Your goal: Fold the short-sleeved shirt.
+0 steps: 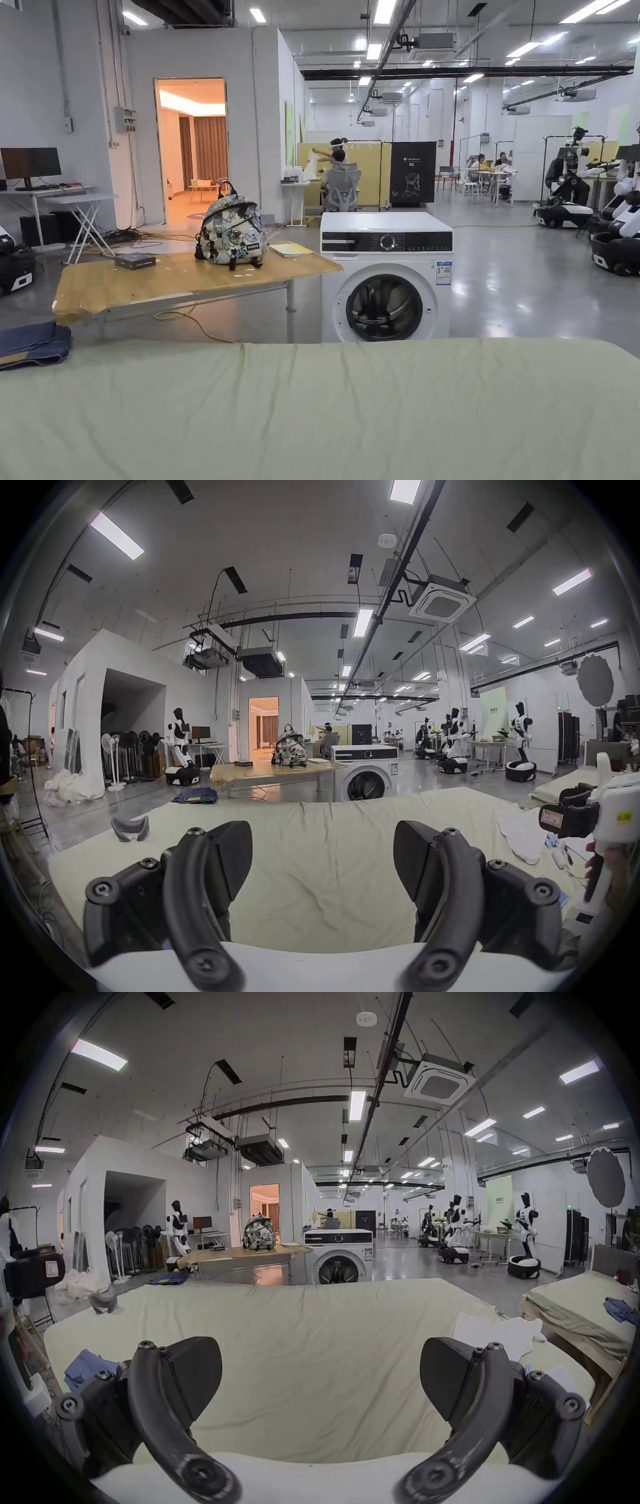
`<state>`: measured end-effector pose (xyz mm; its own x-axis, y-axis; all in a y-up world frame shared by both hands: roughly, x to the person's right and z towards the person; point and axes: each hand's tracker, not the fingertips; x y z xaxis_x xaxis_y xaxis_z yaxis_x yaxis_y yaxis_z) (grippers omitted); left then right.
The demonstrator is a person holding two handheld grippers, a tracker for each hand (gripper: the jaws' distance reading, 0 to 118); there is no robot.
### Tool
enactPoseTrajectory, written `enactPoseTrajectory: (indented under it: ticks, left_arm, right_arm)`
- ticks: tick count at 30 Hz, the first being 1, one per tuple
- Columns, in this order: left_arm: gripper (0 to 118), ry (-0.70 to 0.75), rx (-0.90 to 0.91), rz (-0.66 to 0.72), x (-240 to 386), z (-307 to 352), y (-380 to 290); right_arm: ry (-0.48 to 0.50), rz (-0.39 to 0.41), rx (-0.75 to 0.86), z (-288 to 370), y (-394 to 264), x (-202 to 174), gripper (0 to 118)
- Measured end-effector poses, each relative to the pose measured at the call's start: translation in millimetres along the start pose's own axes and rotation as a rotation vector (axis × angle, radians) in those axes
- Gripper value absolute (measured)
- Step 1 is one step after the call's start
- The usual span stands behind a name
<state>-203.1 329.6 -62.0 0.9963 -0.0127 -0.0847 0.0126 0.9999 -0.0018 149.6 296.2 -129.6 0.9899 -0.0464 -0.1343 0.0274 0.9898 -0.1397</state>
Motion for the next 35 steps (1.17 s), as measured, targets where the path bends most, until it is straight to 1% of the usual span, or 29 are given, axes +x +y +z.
enactPoseTrajectory:
  ticks: [6,8,9,11,12,13,14,15,17,20,24,26,31,33,35]
  left_arm:
    - [85,-0.003,-0.003,0.008,-2.4,-3.2,2.1]
    - [86,-0.002,-0.002,0.021,-3.9,-3.6,2.2]
    - [86,-0.002,-0.003,0.024,-4.5,-3.9,2.2]
    - [85,0.001,-0.006,0.031,-6.0,-4.8,1.7]
    - [85,0.002,-0.011,0.038,-6.6,-5.6,1.7]
    - [85,0.002,-0.014,0.042,-7.0,-6.0,1.5]
    - [85,0.002,-0.019,0.044,-7.2,-6.3,1.4]
    - [85,0.003,-0.030,0.044,-7.1,-6.7,0.9]
    - [85,0.012,-0.041,0.041,-5.1,-8.4,0.1]
    - [85,-0.001,-0.044,0.043,-3.7,-9.1,-1.3]
    - [85,-0.014,-0.050,0.043,-0.1,-11.8,-3.2]
    - [85,-0.021,-0.055,0.046,0.9,-13.1,-4.1]
    - [85,-0.035,-0.068,0.035,5.5,-13.5,-5.0]
    - [85,-0.042,-0.069,0.028,6.4,-13.7,-5.2]
    - [85,-0.046,-0.071,0.032,7.2,-14.2,-4.7]
  right_arm:
    - [-0.002,-0.027,-0.012,-3.0,4.6,0.5,114]
    - [0.010,-0.049,-0.016,-3.5,5.7,2.4,114]
    - [0.033,-0.081,-0.032,-4.4,8.0,3.4,114]
    - [0.047,-0.157,-0.068,-7.7,10.2,5.8,114]
    - [0.042,-0.211,-0.086,-10.3,11.2,7.5,114]
    - [0.017,-0.265,-0.123,-12.0,15.2,6.3,114]
    - [0.002,-0.301,-0.167,-15.1,17.5,7.4,114]
    - [-0.007,-0.335,-0.202,-18.7,18.4,9.8,114]
    - [-0.022,-0.371,-0.214,-22.3,15.9,15.7,114]
    - [-0.046,-0.371,-0.203,-21.8,12.1,18.0,114]
    - [-0.060,-0.332,-0.213,-21.9,8.0,19.8,114]
    - [-0.064,-0.327,-0.218,-22.1,6.9,19.4,114]
    - [-0.022,-0.328,-0.207,-22.9,4.1,18.5,114]
    - [-0.029,-0.332,-0.209,-24.3,3.5,16.4,114]
    - [-0.010,-0.322,-0.184,-23.5,0.3,15.8,114]
